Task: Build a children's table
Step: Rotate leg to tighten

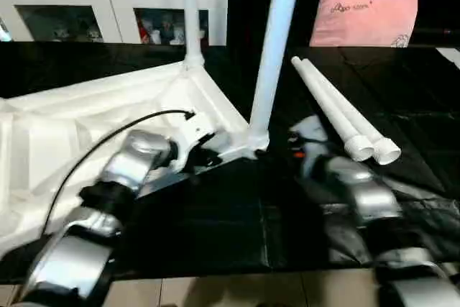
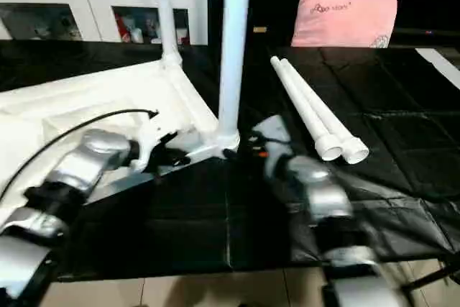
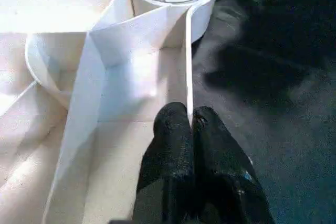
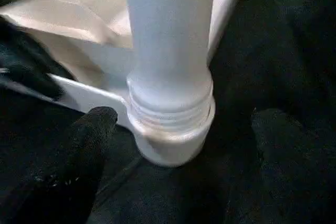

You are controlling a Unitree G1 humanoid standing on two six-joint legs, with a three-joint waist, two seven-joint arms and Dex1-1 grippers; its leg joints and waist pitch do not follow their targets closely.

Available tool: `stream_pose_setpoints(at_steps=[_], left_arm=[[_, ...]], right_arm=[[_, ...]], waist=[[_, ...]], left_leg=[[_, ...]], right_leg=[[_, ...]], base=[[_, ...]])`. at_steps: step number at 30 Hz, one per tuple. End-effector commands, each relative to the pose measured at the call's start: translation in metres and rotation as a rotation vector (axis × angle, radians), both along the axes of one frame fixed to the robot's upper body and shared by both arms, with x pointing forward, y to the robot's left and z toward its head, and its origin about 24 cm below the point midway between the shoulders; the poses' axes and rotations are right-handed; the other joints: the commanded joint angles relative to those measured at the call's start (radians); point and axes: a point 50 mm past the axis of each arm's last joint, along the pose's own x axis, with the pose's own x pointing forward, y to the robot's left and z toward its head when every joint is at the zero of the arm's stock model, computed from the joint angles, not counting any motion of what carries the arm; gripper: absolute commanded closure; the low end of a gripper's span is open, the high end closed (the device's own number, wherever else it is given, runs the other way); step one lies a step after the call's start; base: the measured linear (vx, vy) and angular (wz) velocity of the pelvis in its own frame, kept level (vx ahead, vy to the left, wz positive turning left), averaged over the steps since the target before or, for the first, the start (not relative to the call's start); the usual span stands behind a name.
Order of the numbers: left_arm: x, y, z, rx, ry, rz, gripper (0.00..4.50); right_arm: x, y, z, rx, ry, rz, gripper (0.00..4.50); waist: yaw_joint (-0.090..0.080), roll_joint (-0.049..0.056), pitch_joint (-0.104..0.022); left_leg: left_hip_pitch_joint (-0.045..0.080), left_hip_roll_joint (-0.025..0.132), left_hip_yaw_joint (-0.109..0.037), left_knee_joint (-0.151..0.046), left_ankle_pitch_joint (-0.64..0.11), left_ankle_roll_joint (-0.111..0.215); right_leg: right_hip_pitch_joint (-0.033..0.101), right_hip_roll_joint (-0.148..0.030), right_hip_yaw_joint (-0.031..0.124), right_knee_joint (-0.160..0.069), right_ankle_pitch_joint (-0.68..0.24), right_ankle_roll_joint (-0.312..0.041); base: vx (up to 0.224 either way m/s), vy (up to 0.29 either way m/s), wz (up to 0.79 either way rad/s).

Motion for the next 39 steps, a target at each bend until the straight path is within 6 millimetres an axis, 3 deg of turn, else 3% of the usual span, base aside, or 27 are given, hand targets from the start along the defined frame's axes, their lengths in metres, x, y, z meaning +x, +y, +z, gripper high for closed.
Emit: stream_pose_setpoints(at_steps=[1,8,15,21,31,39], left_arm=[[-0.008,-0.006,-0.002,-0.008,0.016,-0.113,4.5],[-0.021,0.001,-0.002,0.002,0.023,-0.313,4.5],[-0.031,0.0,0.0,0.028,0.065,-0.494,4.5],[-0.031,-0.004,0.002,0.029,0.065,-0.541,4.5],[-0.032,-0.005,0.003,0.033,0.067,-0.564,4.5],[-0.032,-0.001,0.001,0.039,0.074,-0.56,4.5]], right_arm=[[-0.004,0.0,0.008,0.004,-0.03,0.105,0.08],[-0.016,-0.009,0.012,-0.077,-0.007,0.335,0.08],[-0.019,0.005,0.015,-0.132,0.007,0.557,0.08],[-0.025,0.009,0.009,-0.161,0.05,0.658,0.08],[-0.023,0.009,0.008,-0.153,0.083,0.68,0.9],[-0.024,0.008,0.006,-0.142,0.098,0.701,1.54]], waist=[[0.005,0.007,-0.065],[0.025,0.009,-0.067],[0.038,0.007,-0.065],[0.048,0.003,-0.065],[0.05,-0.001,-0.067],[0.05,0.003,-0.067]], left_leg=[[-0.006,0.03,-0.002,-0.063,-0.12,0.085],[-0.002,0.035,0.001,-0.062,-0.11,0.089],[-0.001,0.036,0.001,-0.065,-0.134,0.066],[-0.001,0.038,0.001,-0.064,-0.124,0.066],[-0.003,0.036,0.001,-0.062,-0.108,0.066],[-0.003,0.036,0.001,-0.061,-0.106,0.067]], right_leg=[[0.071,-0.07,0.07,-0.056,-0.211,-0.18],[0.066,-0.067,0.069,-0.052,-0.191,-0.189],[0.065,-0.069,0.069,-0.052,-0.229,-0.185],[0.064,-0.07,0.07,-0.052,-0.237,-0.173],[0.064,-0.07,0.07,-0.05,-0.246,-0.162],[0.064,-0.069,0.069,-0.05,-0.241,-0.164]], base=[[0.0,0.0,0.0],[0.0,0.0,0.0],[0.0,0.0,0.0],[0.0,0.0,0.0],[0.0,0.0,0.0],[0.0,0.0,0.0]])
